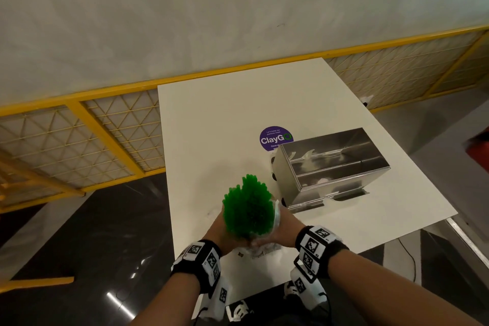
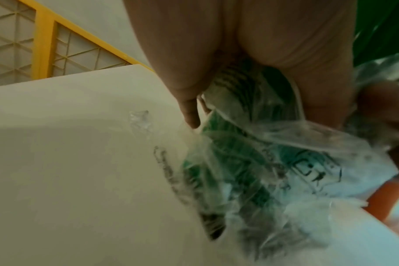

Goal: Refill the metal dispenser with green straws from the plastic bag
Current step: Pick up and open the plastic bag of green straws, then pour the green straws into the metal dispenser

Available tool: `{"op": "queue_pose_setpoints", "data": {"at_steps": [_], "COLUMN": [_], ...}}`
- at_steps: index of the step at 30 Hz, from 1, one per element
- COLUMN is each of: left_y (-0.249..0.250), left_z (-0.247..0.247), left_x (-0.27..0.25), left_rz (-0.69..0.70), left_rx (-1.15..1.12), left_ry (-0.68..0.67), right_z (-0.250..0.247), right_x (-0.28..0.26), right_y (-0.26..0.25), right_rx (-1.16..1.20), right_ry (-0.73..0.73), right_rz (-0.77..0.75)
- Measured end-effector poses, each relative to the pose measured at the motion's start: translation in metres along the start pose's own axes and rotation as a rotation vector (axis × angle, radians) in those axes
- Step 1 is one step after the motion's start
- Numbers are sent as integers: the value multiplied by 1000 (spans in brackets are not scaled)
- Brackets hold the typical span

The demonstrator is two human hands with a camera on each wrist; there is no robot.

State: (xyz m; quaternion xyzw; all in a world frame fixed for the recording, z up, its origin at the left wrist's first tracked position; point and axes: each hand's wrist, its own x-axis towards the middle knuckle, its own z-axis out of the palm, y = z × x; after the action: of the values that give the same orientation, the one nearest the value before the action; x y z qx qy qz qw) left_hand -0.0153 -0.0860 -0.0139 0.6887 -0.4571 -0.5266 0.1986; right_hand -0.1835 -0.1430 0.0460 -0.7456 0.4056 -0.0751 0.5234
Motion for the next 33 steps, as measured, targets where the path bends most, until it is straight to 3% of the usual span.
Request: {"op": "queue_pose_setpoints", "data": {"at_steps": [5, 11, 16, 22, 27, 33], "left_y": [-22, 6, 13, 55, 99, 145], "left_z": [14, 8, 2, -21, -59, -69], "left_x": [-1, -10, -12, -16, -8, -16], "left_rz": [-109, 74, 134, 244, 221, 233], "left_rx": [125, -21, -57, -227, -11, -125], "left_ry": [59, 76, 103, 171, 237, 363], "right_z": [-4, -7, 5, -17, -38, -64], "right_x": [-2, 1, 5, 10, 16, 17], "right_y": [-19, -17, -2, -25, -54, -73], "right_rx": [41, 130, 163, 298, 372, 524], "right_ry": [22, 7, 40, 134, 247, 265], "right_rz": [-31, 38, 129, 45, -61, -123]}}
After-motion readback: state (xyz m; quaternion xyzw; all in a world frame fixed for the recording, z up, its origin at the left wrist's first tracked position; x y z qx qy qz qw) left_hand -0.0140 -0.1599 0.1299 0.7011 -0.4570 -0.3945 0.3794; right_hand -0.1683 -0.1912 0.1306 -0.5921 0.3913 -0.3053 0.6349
